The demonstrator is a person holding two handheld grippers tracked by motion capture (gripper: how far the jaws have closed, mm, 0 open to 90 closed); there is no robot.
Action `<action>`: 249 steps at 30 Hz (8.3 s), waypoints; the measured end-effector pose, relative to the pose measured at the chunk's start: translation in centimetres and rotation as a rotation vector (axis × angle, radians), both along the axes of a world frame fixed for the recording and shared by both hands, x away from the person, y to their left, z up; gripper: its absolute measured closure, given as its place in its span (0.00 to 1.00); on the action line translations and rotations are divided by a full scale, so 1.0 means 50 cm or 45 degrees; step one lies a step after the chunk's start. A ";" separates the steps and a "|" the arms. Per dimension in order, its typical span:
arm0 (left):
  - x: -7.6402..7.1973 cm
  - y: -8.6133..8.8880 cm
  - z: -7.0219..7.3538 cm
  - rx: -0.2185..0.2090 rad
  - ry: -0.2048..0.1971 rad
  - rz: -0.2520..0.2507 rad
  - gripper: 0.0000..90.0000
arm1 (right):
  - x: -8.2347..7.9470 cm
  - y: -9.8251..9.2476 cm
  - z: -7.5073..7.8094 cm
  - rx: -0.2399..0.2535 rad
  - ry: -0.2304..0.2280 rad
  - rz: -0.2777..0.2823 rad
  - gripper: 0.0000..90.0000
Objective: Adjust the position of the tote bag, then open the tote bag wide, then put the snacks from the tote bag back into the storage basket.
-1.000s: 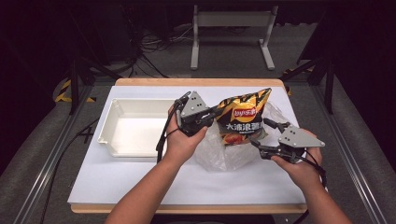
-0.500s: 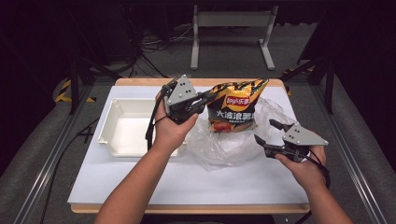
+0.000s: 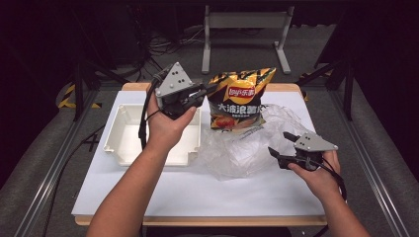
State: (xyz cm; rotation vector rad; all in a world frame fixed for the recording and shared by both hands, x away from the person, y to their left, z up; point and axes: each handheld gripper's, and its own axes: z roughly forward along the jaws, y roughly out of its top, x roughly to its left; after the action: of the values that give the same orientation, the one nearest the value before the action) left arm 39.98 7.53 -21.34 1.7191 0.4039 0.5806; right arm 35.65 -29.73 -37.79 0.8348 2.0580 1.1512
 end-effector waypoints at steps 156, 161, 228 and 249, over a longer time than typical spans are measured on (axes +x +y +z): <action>0.006 0.214 -0.332 -0.023 0.500 0.140 1.00 | -0.012 -0.003 0.005 0.089 -0.031 0.036 0.37; 0.034 0.186 -0.365 0.017 0.547 0.169 1.00 | -0.013 0.002 0.004 0.086 -0.033 0.045 0.36; -0.128 0.322 -0.368 0.032 0.526 0.225 0.12 | -0.049 -0.126 0.030 0.205 -0.002 0.074 0.21; -0.138 0.319 -0.466 0.033 0.479 0.302 0.10 | -0.050 -0.167 -0.078 0.179 0.024 -0.016 0.23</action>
State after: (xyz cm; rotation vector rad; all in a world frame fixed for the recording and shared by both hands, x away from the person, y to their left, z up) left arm 33.06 23.46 -44.66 1.8202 0.8790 0.4294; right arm 33.14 -38.07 -41.68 0.9275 2.0020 1.2969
